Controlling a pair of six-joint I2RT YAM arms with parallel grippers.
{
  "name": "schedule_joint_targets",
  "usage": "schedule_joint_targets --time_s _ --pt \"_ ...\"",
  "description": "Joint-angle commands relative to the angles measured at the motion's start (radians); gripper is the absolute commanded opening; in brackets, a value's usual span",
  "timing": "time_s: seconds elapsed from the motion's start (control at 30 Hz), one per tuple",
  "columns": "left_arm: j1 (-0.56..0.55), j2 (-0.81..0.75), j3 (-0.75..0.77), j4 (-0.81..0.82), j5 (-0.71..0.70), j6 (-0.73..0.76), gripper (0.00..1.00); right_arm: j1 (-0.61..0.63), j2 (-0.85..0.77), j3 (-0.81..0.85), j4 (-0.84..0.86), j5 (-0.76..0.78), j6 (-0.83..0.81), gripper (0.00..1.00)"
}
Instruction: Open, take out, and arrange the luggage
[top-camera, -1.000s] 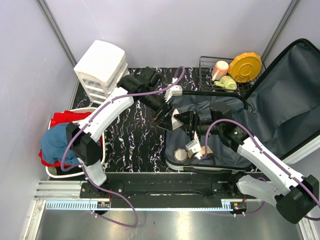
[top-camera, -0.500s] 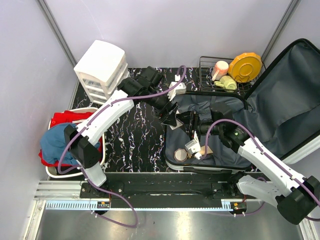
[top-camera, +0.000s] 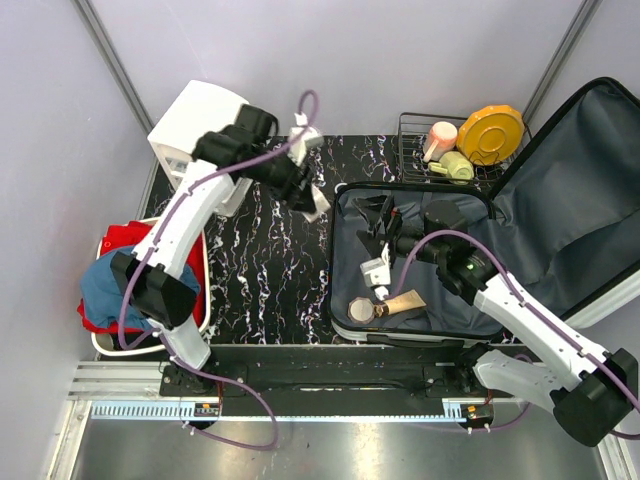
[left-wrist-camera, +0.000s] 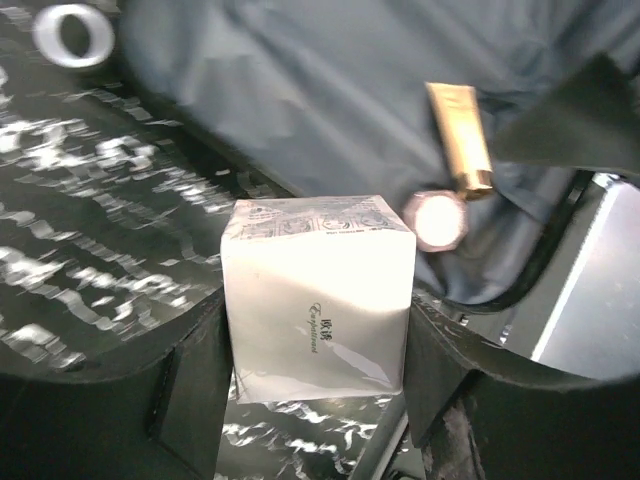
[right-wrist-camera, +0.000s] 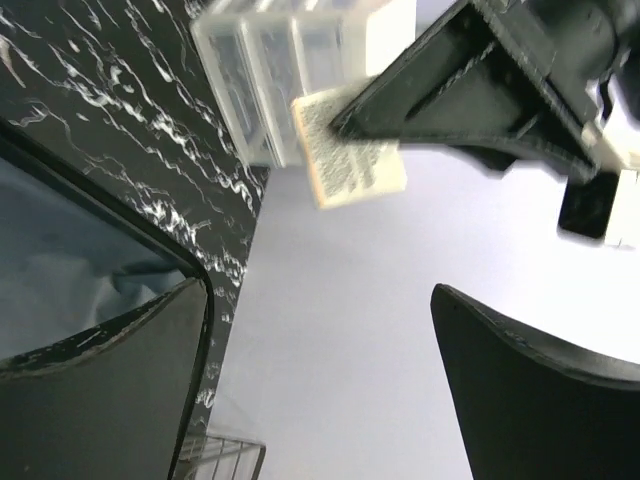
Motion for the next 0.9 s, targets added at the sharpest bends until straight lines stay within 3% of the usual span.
schedule_joint_targets --time_s 0.0,0.2,0.27,0.47,0.87 --pt "0.156 0.043 0.232 -0.065 -0.09 0.037 0.26 0.006 0.021 -0.004 0.16 0.181 0.17 1.0" --pt "0.391 0.187 0.575 -0.142 -0.22 0.099 0.31 0.0 0.014 -0.057 0.156 0.244 0.224 1.0" --pt "0.451 0.202 0.615 -0.133 -0.287 0.109 0.32 0.0 0.017 -0.063 0.156 0.244 0.241 1.0" --pt "0.569 0.17 0.528 0.052 -0.4 0.14 0.32 0.0 0.05 -0.061 0.168 0.273 0.307 1.0" --pt "0.617 0.241 0.479 0.258 -0.498 0.212 0.34 -0.002 0.064 -0.087 0.18 0.282 0.304 1.0"
